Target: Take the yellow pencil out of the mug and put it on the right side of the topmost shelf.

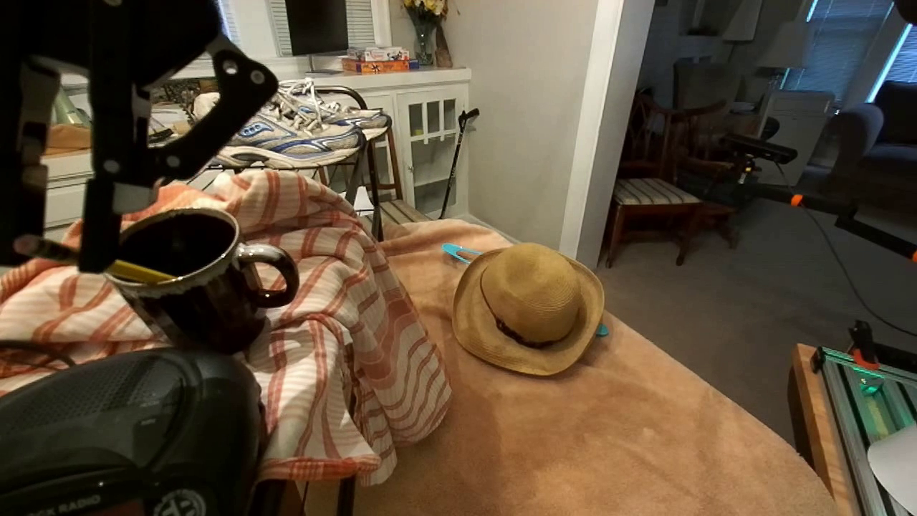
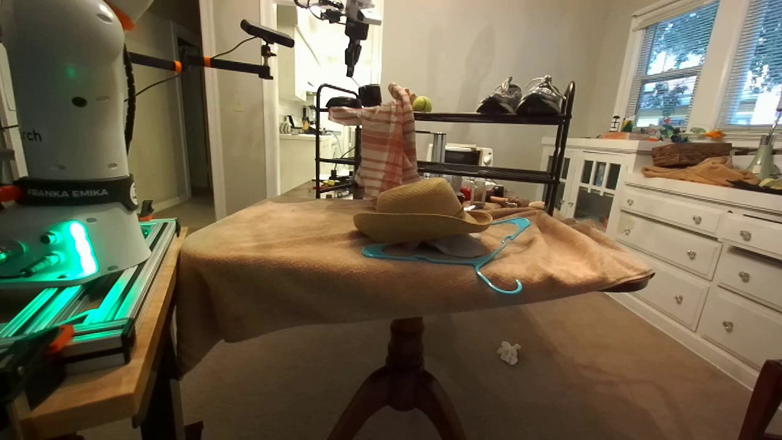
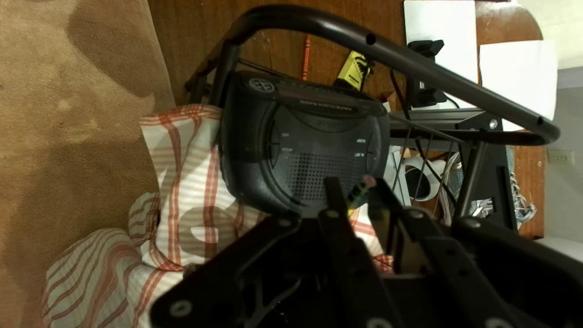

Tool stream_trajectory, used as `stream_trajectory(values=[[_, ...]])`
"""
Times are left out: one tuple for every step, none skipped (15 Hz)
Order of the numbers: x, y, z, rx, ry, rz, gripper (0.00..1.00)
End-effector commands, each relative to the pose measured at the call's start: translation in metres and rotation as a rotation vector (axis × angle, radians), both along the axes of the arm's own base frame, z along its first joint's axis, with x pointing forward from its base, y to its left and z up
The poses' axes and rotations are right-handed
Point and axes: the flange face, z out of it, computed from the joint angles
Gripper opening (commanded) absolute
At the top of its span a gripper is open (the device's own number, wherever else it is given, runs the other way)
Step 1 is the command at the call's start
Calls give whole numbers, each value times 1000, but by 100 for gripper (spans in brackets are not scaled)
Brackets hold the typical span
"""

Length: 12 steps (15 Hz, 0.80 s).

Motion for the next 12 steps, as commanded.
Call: stream_trajectory(values=[[3,6,3,22,3,-1,17],[3,7,3,28,5,-1,10],[3,7,3,29,5,-1,9],[3,7,4,33,7,-1,2],[3,7,5,37,8,0,3],[3,7,5,39,9,-1,1],[3,7,6,40,9,-1,2],[3,7,6,41,8,-2,2],[3,6,7,39,4,-4,2],[3,6,8,38,2,-5,2],[3,5,10,39,-1,-5,2],[3,4,12,40,-3,-7,2]])
